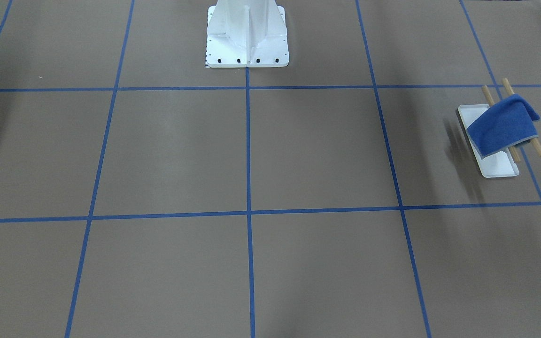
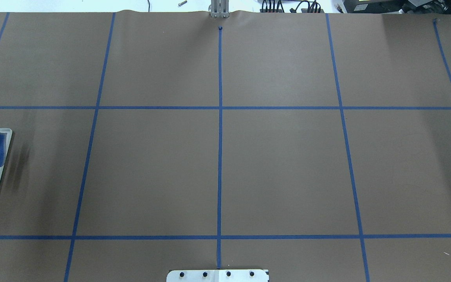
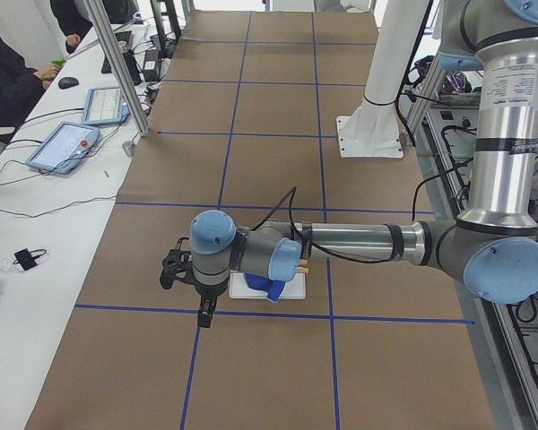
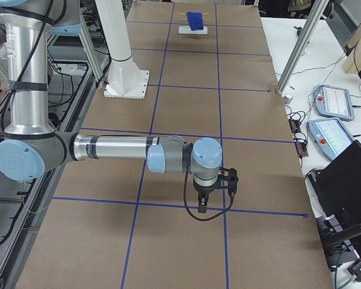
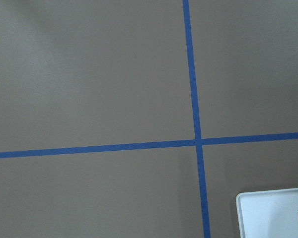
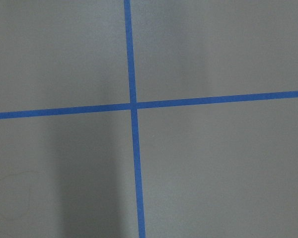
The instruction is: Hang towel on rack
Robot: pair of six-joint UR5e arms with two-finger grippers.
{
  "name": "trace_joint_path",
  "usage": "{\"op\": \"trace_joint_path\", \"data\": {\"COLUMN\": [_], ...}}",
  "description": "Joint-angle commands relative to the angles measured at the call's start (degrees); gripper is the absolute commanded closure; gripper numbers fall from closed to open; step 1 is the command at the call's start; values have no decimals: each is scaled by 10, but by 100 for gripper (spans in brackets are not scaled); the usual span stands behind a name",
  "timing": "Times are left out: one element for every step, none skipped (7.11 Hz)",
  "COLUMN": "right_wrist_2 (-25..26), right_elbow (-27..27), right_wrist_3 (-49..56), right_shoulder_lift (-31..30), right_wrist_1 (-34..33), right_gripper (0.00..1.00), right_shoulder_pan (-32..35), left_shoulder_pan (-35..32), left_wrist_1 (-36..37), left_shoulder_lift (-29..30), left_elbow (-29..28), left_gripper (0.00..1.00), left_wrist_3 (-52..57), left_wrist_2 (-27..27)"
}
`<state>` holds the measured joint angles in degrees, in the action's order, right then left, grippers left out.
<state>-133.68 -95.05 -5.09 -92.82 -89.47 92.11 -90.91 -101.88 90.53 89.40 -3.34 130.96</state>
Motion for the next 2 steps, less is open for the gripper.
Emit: {"op": "trace_joint_path", "data": {"right_wrist_2": [0,0], "right_elbow": [0,-1], "right_wrist_3": [0,0], "right_shoulder_lift": [0,0], "right_wrist_1": [0,0], "right_gripper": [0,0], "right_shoulder_pan": [-1,-2], "left_shoulder_pan": [0,0], "left_wrist_1": [0,-1], "left_shoulder_lift": [0,0], "left_elbow": [-1,-4], "left_gripper": [1,1], "left_wrist_3": [0,0], "left_wrist_2": [0,0]}}
